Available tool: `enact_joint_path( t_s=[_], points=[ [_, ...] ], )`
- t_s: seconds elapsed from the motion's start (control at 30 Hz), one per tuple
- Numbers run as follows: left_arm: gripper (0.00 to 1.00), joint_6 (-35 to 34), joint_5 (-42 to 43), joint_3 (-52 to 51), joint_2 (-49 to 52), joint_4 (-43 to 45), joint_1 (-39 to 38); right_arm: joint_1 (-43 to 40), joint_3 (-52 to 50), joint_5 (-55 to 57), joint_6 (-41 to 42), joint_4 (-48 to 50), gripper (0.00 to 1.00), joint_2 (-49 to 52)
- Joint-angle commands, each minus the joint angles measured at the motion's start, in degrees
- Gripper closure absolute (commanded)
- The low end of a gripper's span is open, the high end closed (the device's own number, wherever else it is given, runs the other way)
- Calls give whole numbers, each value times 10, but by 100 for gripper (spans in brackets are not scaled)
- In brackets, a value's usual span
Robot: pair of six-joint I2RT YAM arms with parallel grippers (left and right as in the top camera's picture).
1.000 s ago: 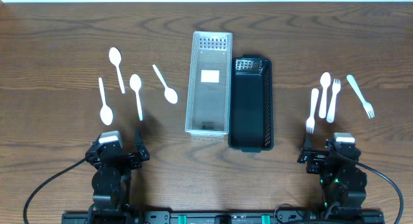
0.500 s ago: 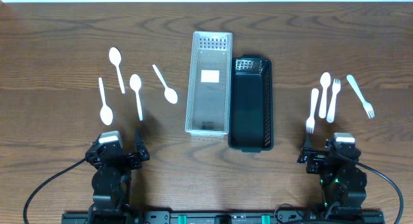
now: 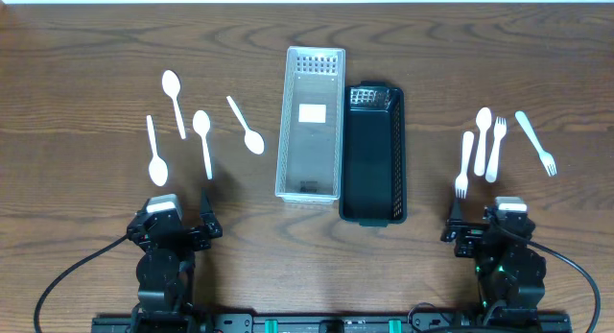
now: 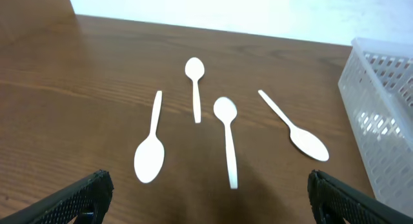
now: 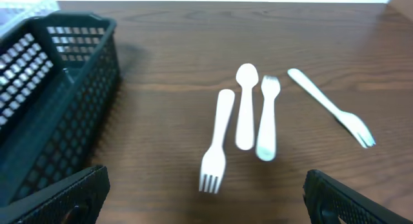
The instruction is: Pack container
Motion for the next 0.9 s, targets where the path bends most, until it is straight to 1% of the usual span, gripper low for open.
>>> enact_joint_path(
  t_s=[0.0, 0.07, 0.13, 0.27, 0.33, 0.4, 0.47, 0.53, 0.6, 0.73, 0.87],
  points=[
    [2, -6, 0, -11, -3, 0, 3, -4, -6, -46, 8, -1, 1, -5],
    [2, -37, 9, -11, -3, -14, 3, -4, -6, -69, 9, 2, 1, -5],
    [2, -70, 45, -11, -2, -16, 3, -4, -6, -104, 9, 14, 1, -5],
    [2, -75, 61, -10, 1, -13, 3, -4, -6, -216, 9, 46, 1, -5],
    [2, -74, 62, -6, 1, -14, 3, -4, -5, -246, 18, 60, 1, -5],
    [2, -72, 61, 8, 1, -14, 3, -4, 2, -243, 28, 61, 1, -5],
    [2, -70, 42, 28, 1, -10, 3, -4, 16, -226, 28, 55, 1, 0],
    [2, -70, 16, 52, 2, -6, 3, -4, 38, -207, 28, 44, 1, 10],
    [2, -70, 8, 77, 11, -6, 3, -4, 66, -186, 27, 30, 1, 31],
    [2, -70, 7, 131, 58, -8, 3, -4, 142, -158, 28, 6, 1, 106],
    [2, -69, 7, 194, 137, -10, 3, -4, 244, -102, 27, -26, 1, 216]
  ],
)
